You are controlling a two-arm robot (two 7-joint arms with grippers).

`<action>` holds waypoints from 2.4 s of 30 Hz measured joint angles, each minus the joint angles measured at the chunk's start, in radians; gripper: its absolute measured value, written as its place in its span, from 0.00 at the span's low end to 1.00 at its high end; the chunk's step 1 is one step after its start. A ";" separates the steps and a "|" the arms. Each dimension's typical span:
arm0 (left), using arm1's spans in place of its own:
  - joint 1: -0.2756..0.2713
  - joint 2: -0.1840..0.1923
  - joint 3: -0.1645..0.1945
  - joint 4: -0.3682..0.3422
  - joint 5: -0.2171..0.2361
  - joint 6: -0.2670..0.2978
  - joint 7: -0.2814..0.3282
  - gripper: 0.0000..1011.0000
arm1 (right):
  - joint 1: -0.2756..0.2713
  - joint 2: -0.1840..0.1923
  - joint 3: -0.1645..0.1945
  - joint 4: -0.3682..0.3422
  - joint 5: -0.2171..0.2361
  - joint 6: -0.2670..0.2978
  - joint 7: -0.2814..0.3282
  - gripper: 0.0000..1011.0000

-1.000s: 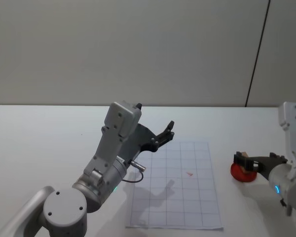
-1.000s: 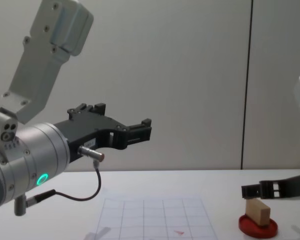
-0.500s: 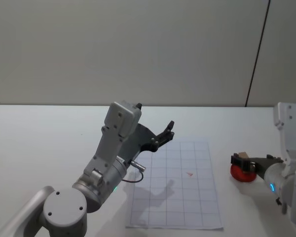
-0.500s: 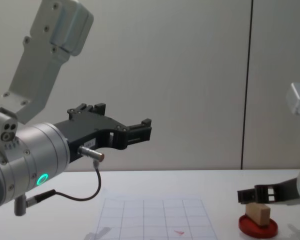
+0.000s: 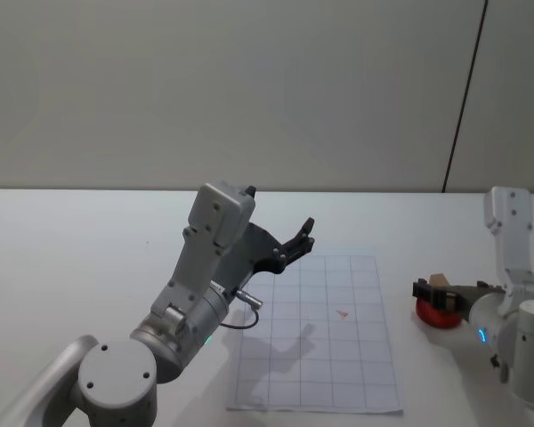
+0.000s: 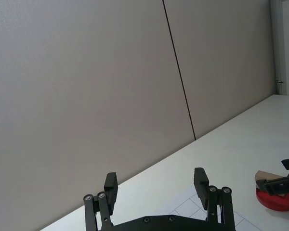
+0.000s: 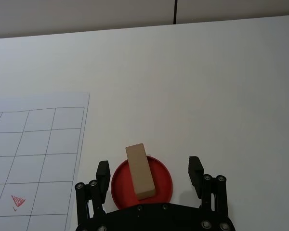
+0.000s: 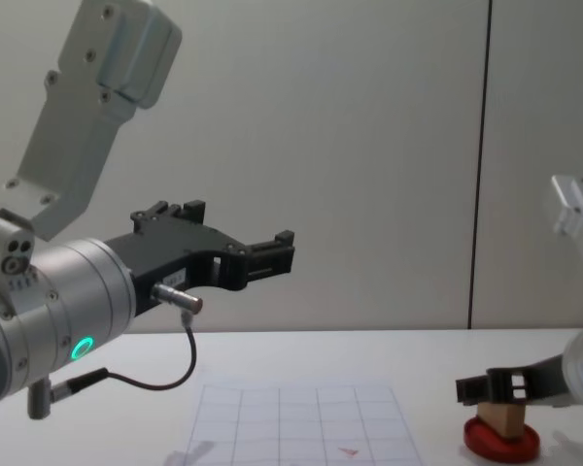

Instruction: Use the one hand to pick up the stamp and affix it onto the A4 paper.

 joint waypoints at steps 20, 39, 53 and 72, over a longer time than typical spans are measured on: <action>0.000 0.000 0.000 0.000 0.000 0.000 0.000 0.99 | 0.021 -0.015 0.007 0.047 -0.016 -0.005 0.006 0.99; 0.000 0.000 0.000 0.000 0.000 0.000 0.000 0.99 | 0.025 -0.018 0.008 0.057 -0.019 -0.005 0.011 0.47; 0.000 0.000 0.000 0.000 0.000 0.000 0.000 0.99 | 0.027 -0.019 0.009 0.059 -0.019 -0.005 0.012 0.22; 0.000 0.000 0.000 0.000 0.000 0.000 0.000 0.99 | 0.027 -0.017 0.011 0.058 -0.022 -0.002 0.021 0.22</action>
